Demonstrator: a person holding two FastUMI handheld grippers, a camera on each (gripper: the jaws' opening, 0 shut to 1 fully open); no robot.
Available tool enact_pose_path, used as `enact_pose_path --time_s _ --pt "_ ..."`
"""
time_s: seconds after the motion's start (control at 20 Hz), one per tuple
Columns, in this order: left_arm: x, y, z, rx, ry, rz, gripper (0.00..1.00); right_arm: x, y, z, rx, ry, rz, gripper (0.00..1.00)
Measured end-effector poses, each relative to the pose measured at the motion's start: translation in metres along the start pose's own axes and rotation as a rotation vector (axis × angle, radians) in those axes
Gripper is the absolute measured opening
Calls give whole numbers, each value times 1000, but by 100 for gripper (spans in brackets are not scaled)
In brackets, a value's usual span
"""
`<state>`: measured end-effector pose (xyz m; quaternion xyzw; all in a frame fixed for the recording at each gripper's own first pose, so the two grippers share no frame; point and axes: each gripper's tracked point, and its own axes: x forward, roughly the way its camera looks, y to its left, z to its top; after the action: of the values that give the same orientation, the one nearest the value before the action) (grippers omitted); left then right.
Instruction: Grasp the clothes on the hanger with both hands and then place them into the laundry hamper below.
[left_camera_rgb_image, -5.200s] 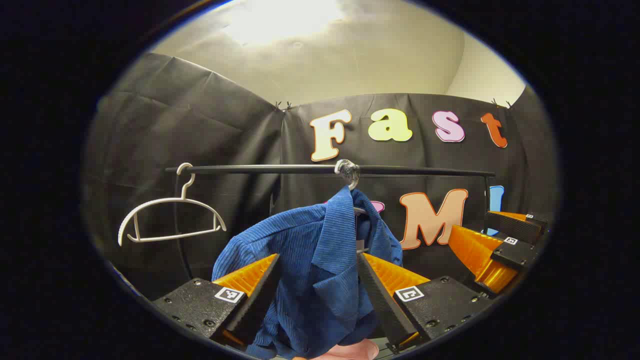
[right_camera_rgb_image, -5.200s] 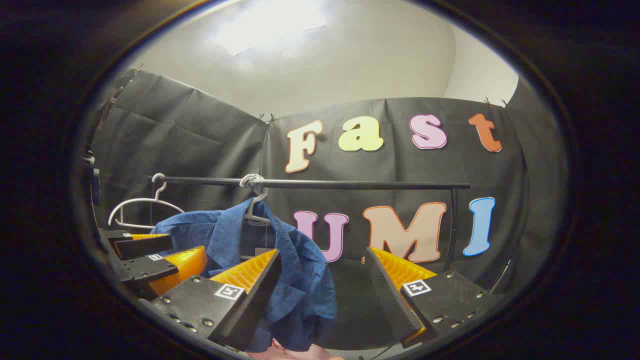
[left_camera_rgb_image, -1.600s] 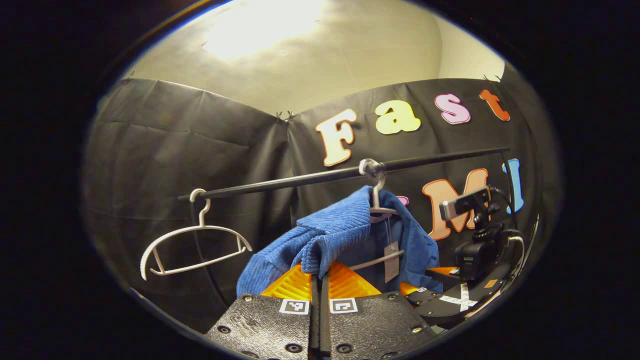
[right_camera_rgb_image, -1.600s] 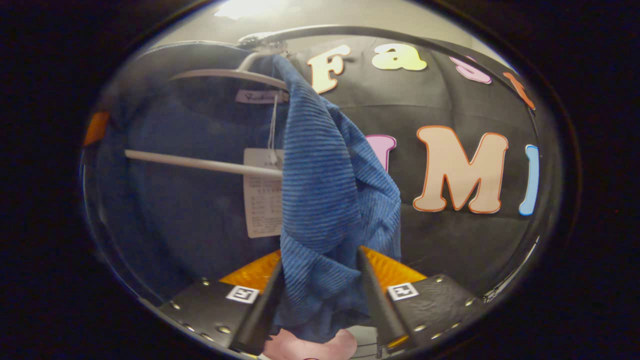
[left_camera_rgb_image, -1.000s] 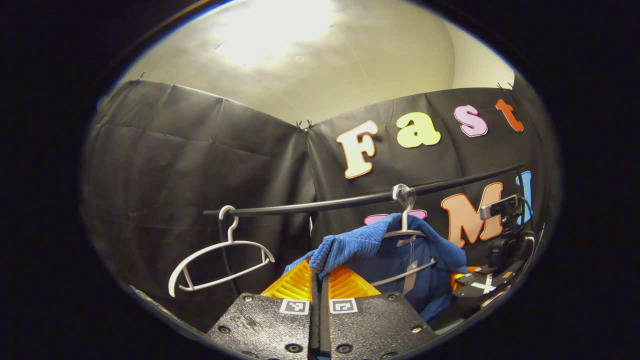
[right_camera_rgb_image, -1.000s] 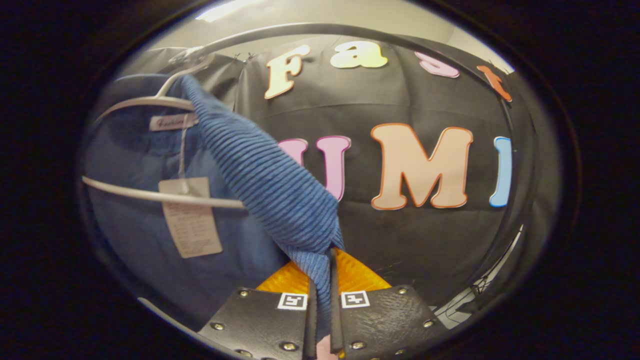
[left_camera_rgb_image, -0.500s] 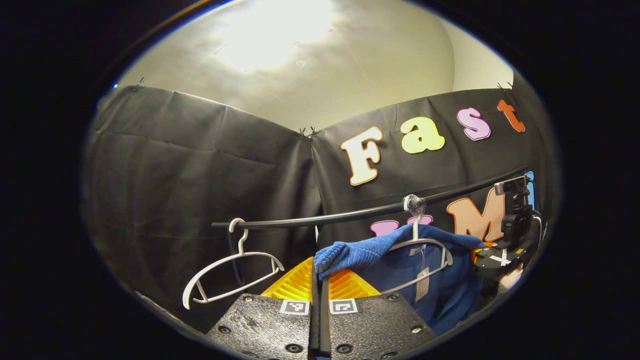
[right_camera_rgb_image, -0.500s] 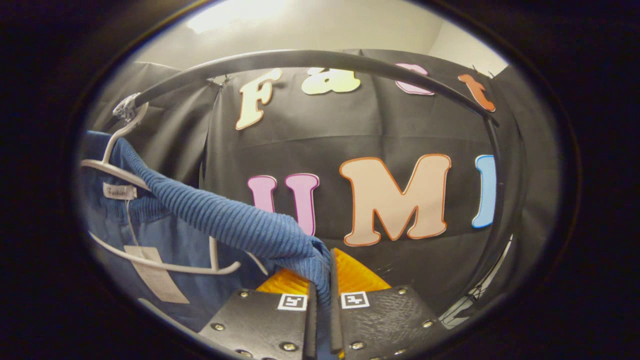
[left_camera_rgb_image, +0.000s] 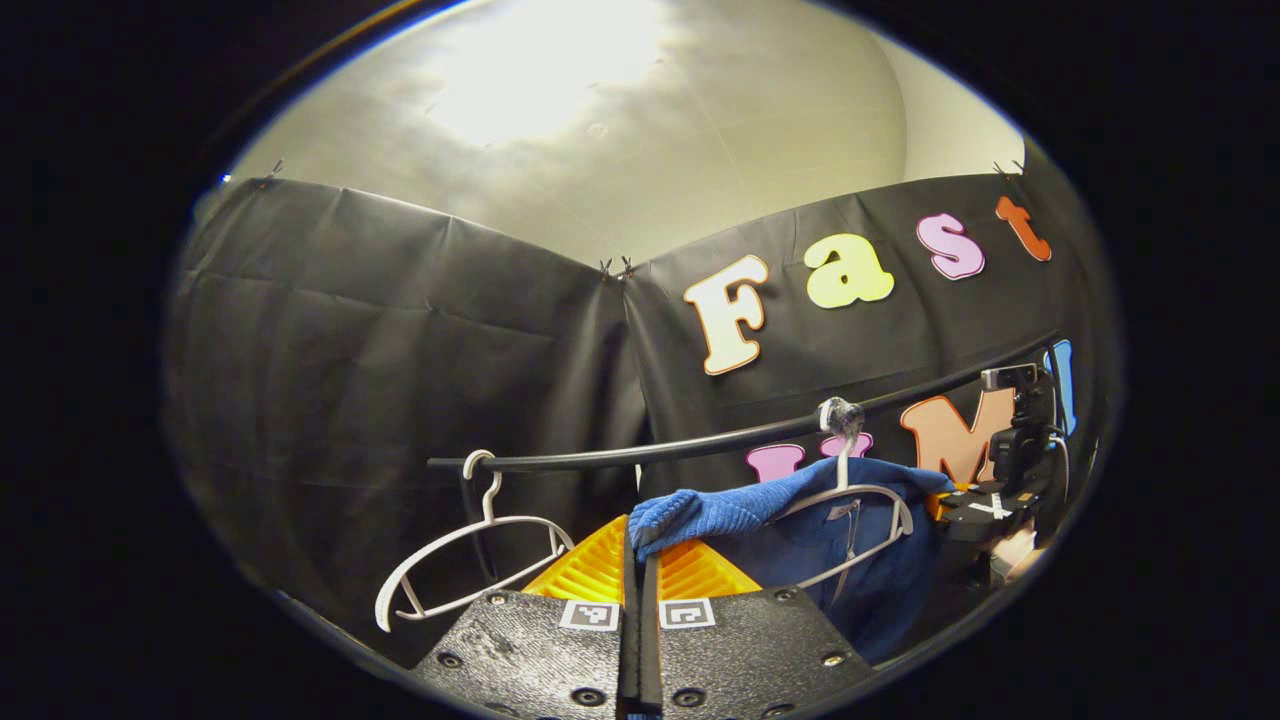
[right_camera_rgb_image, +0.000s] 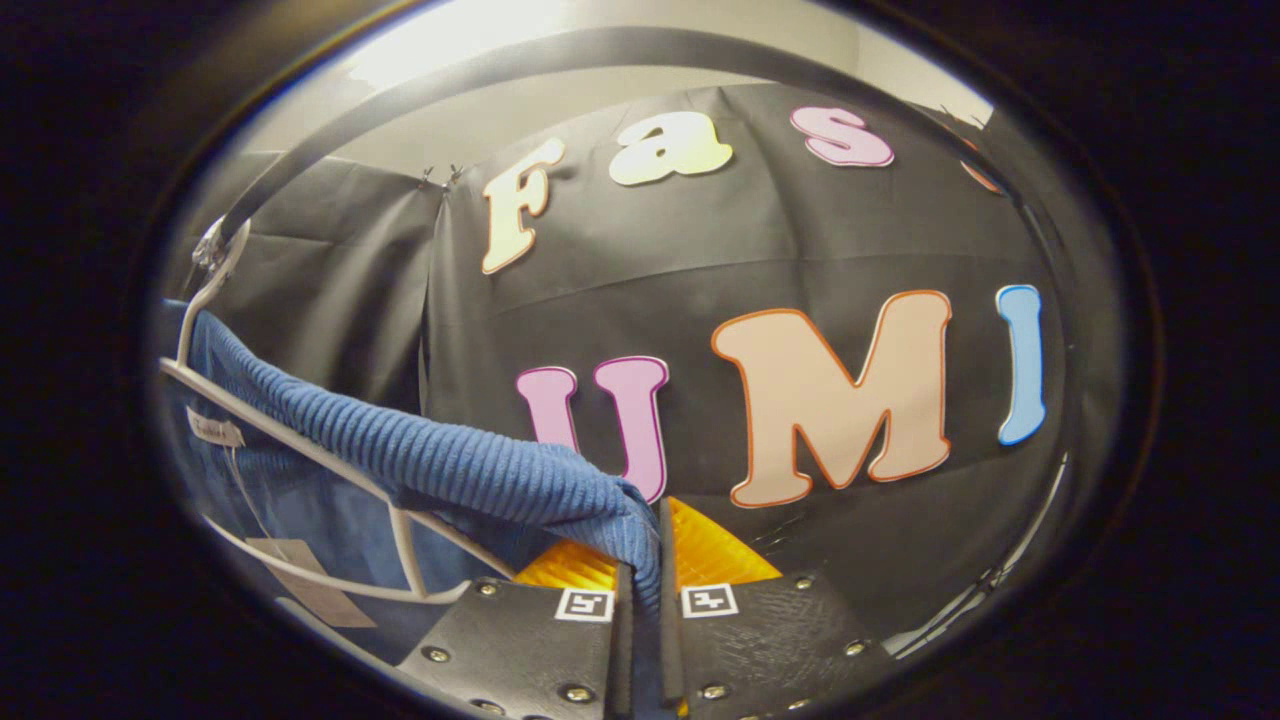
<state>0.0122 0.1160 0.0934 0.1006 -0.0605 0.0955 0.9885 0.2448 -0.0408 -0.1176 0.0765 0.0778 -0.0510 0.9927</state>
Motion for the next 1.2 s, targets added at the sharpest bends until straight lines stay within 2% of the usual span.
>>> enact_pose_path --time_s 0.2,0.45,0.8,1.1,1.15,1.2 --pt "6 1 -3 -32 20 3 0 15 7 -2 6 -7 28 10" --pt "14 6 -8 -40 40 5 0 32 20 -16 4 17 124 10" --pt "19 8 -8 -10 47 4 0 38 32 -34 -51 20 219 10" --pt "23 8 0 8 35 -14 0 40 50 -58 30 80 312 13" --pt "23 8 1 10 35 -16 0 41 47 -67 29 82 316 8" --pt "23 8 1 13 34 -15 0 41 46 -67 21 76 316 13"
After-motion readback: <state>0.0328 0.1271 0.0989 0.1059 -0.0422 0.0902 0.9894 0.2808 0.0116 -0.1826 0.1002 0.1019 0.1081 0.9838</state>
